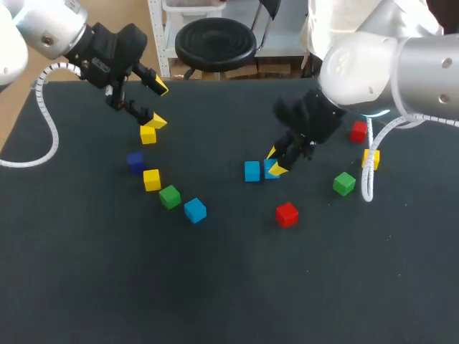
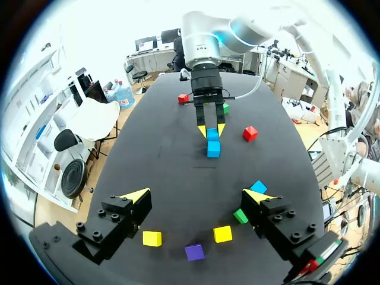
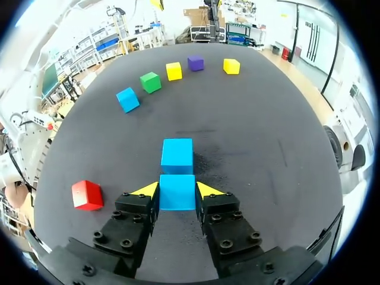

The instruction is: Place the blue cubes, place green cubes on the blue cubes, place the yellow cubes on the green cubes, then place the red cubes on the yellow cubes, and place purple cube on the red cubes.

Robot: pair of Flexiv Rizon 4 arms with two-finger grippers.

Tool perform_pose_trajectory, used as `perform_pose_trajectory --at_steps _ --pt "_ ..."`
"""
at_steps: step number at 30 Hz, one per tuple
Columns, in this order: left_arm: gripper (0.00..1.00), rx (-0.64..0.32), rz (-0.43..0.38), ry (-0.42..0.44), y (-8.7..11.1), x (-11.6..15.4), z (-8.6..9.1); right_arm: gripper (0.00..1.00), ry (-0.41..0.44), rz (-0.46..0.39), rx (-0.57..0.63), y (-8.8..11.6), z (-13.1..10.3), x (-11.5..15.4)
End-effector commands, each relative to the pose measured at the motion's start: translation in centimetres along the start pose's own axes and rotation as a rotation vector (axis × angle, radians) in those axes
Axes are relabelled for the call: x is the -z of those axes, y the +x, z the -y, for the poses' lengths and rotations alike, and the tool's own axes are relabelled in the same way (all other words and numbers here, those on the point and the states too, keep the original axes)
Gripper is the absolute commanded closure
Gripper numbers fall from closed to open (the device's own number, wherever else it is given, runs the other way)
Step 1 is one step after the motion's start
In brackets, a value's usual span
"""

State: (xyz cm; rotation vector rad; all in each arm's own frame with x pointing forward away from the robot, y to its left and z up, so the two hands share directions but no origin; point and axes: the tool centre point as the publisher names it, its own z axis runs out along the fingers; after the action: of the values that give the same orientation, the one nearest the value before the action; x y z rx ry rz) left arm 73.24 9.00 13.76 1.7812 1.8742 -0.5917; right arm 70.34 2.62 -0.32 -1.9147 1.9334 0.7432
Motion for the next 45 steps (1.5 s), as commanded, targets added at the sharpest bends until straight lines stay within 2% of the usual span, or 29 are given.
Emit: perform_pose_trajectory --at_steps 1,34,45 --pt "0.00 0.002 -0.004 0.000 -0.07 0.02 0.02 1.00 0.007 -0.003 -0.002 0.09 -0.46 0.05" --pt "0.00 0.002 -0.004 0.000 -0.07 0.02 0.02 1.00 0.033 0.004 0.036 0.57 -0.19 -0.72" --pt "0.00 0.002 -0.004 0.000 -0.07 0.02 0.02 1.00 0.067 0.021 0.051 0.73 -0.49 -0.32"
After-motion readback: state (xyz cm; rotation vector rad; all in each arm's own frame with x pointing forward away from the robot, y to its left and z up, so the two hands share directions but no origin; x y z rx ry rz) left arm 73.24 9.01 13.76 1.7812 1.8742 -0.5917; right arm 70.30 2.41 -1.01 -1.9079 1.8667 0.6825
